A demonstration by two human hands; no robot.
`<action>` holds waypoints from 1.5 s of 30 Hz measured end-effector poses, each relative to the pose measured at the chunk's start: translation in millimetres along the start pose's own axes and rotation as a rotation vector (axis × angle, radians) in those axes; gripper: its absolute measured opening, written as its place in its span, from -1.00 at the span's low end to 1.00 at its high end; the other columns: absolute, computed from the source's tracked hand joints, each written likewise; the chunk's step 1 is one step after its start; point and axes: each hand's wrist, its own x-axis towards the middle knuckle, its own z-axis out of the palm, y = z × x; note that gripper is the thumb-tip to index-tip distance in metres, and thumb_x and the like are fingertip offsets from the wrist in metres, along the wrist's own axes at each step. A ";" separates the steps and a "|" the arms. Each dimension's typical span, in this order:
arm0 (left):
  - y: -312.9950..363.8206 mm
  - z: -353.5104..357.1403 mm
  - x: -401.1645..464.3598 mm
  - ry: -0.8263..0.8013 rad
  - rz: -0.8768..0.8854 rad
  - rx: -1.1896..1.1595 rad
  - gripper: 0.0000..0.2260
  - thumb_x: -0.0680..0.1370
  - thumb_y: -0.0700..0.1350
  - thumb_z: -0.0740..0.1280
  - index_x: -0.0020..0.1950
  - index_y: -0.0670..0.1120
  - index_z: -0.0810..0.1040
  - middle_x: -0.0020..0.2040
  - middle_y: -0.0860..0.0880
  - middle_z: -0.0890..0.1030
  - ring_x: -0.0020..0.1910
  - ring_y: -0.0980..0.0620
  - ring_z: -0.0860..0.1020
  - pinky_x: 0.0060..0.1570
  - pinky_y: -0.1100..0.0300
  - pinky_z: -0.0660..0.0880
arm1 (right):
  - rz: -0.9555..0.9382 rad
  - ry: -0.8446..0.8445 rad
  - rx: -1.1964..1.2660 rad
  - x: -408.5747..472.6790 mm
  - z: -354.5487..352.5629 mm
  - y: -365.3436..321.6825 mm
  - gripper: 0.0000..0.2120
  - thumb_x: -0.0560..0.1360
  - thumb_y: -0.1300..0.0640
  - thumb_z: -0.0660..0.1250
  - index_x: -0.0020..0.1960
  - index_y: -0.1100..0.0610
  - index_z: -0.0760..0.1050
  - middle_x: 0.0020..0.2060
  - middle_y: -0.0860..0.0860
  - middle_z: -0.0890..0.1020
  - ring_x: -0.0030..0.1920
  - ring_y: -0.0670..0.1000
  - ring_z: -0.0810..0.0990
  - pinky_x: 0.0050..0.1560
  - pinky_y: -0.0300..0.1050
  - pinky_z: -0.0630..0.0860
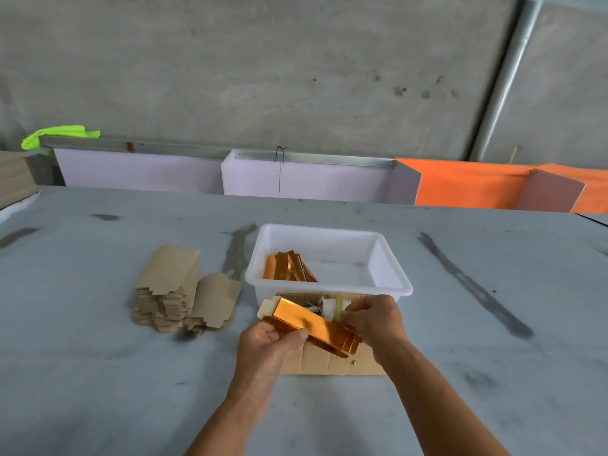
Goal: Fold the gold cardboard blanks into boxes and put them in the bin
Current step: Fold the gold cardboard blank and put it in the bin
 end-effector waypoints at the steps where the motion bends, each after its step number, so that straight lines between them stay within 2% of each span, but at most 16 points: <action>1: -1.2 -1.5 0.7 0.005 -0.005 -0.036 -0.80 0.32 -0.27 0.48 -0.07 -0.21 0.62 -0.14 -0.15 0.69 -0.07 -0.08 0.67 -0.09 0.16 0.57 | -0.006 0.018 0.055 -1.9 0.5 2.0 -0.88 0.43 0.28 0.42 -0.25 0.16 0.53 -0.29 0.06 0.58 -0.28 0.00 0.54 -0.20 -0.07 0.57; 4: -5.4 -4.9 1.3 0.033 -0.021 -0.149 -0.76 0.23 -0.24 0.48 -0.13 -0.23 0.60 -0.19 -0.19 0.68 -0.09 -0.12 0.67 -0.16 0.18 0.60 | -0.005 0.084 0.198 -7.3 0.6 9.4 -0.85 0.42 0.31 0.40 -0.30 0.17 0.56 -0.33 0.08 0.59 -0.29 0.02 0.53 -0.24 -0.03 0.54; 8: -10.7 -5.4 1.0 0.039 -0.025 -0.171 -0.66 0.19 -0.24 0.53 -0.08 -0.26 0.60 -0.13 -0.24 0.67 -0.04 -0.15 0.66 0.04 0.05 0.53 | 0.005 0.088 0.452 -17.7 2.0 20.3 -0.92 0.43 0.32 0.41 -0.24 0.24 0.60 -0.32 0.12 0.62 -0.33 0.01 0.51 -0.36 -0.20 0.43; 10: -12.3 -5.3 1.4 0.047 -0.014 -0.159 -0.63 0.16 -0.27 0.58 -0.08 -0.25 0.61 -0.12 -0.25 0.67 -0.03 -0.17 0.65 0.07 0.03 0.52 | -0.003 0.083 0.535 -22.9 2.1 24.7 -0.97 0.42 0.32 0.42 -0.20 0.26 0.61 -0.33 0.12 0.64 -0.33 0.00 0.55 -0.34 -0.22 0.46; 12: -14.2 -6.2 1.9 0.052 -0.010 -0.158 -0.63 0.19 -0.23 0.52 -0.05 -0.27 0.60 -0.10 -0.26 0.67 -0.02 -0.19 0.64 0.09 0.01 0.51 | -0.007 0.070 0.597 -27.2 1.7 28.1 -0.99 0.42 0.33 0.42 -0.17 0.28 0.62 -0.31 0.13 0.65 -0.31 0.01 0.58 -0.29 -0.20 0.50; 14: -16.2 -7.3 3.2 0.034 -0.014 -0.198 -0.60 0.18 -0.30 0.54 -0.02 -0.30 0.59 -0.09 -0.27 0.66 -0.02 -0.19 0.64 0.09 -0.01 0.51 | -0.010 0.051 0.656 -30.1 0.1 31.7 -0.98 0.43 0.33 0.42 -0.17 0.29 0.61 -0.37 0.09 0.64 -0.37 -0.05 0.57 -0.31 -0.23 0.50; 16: -16.8 -7.3 4.3 0.026 -0.023 -0.274 -0.69 0.22 -0.29 0.48 -0.06 -0.29 0.60 -0.12 -0.24 0.67 -0.06 -0.15 0.65 0.01 0.04 0.53 | -0.002 0.038 0.709 -33.8 -1.6 35.8 -0.96 0.43 0.32 0.41 -0.19 0.26 0.61 -0.43 0.03 0.62 -0.45 -0.11 0.53 -0.35 -0.26 0.44; 20: -17.9 -4.1 5.1 0.038 -0.050 -0.397 -0.85 0.28 -0.31 0.39 -0.17 -0.22 0.62 -0.15 -0.19 0.69 -0.11 -0.09 0.67 -0.02 0.04 0.52 | 0.032 0.029 0.767 -42.7 0.7 49.8 -0.98 0.44 0.33 0.39 -0.16 0.27 0.60 -0.38 0.07 0.61 -0.36 -0.04 0.50 -0.27 -0.19 0.43; 25: -17.2 -0.5 4.4 0.083 -0.062 -0.441 -0.82 0.28 -0.32 0.38 -0.14 -0.18 0.58 -0.16 -0.13 0.70 -0.11 -0.09 0.66 -0.04 0.05 0.53 | 0.060 0.026 0.769 -56.3 12.6 60.7 -0.98 0.43 0.35 0.39 -0.16 0.27 0.58 -0.35 0.10 0.60 -0.34 -0.03 0.49 -0.24 -0.16 0.42; 28: -16.1 3.3 3.3 0.113 -0.051 -0.424 -0.79 0.27 -0.31 0.39 -0.11 -0.19 0.57 -0.17 -0.12 0.70 -0.06 -0.11 0.65 0.02 0.03 0.53 | 0.031 0.040 0.751 -60.0 13.3 60.8 -0.95 0.43 0.35 0.40 -0.18 0.25 0.58 -0.37 0.07 0.62 -0.35 -0.03 0.51 -0.26 -0.19 0.45; 30: -15.8 6.9 2.0 0.149 -0.044 -0.411 -0.81 0.27 -0.32 0.40 -0.13 -0.19 0.56 -0.20 -0.11 0.69 -0.05 -0.12 0.64 0.04 0.01 0.54 | 0.002 0.048 0.732 -62.3 12.8 60.9 -0.94 0.41 0.36 0.42 -0.18 0.24 0.59 -0.39 0.06 0.64 -0.37 -0.06 0.53 -0.31 -0.24 0.48; 33: -15.7 12.1 0.3 0.214 -0.052 -0.406 -0.84 0.35 -0.39 0.39 -0.14 -0.19 0.55 -0.15 -0.14 0.67 -0.01 -0.15 0.63 0.07 0.01 0.54 | -0.047 0.075 0.684 -65.2 13.4 62.1 -0.90 0.40 0.38 0.43 -0.19 0.22 0.60 -0.39 0.05 0.64 -0.42 -0.13 0.54 -0.39 -0.36 0.47; 38: -13.7 14.9 -2.0 0.235 -0.063 -0.401 -0.85 0.42 -0.39 0.37 -0.10 -0.18 0.54 -0.04 -0.19 0.65 0.05 -0.16 0.62 0.09 0.00 0.53 | -0.153 0.122 0.526 -66.8 14.4 66.4 -0.87 0.40 0.35 0.44 -0.22 0.14 0.61 -0.38 0.02 0.66 -0.37 -0.13 0.59 -0.29 -0.33 0.53; 45: -11.0 17.4 -4.1 0.244 -0.062 -0.396 -0.85 0.43 -0.40 0.36 -0.14 -0.16 0.55 -0.08 -0.16 0.66 0.05 -0.17 0.62 0.05 0.03 0.53 | -0.309 0.204 0.238 -68.0 14.7 74.7 -0.80 0.41 0.31 0.45 -0.25 0.02 0.60 -0.38 -0.09 0.65 -0.31 -0.15 0.61 -0.27 -0.40 0.51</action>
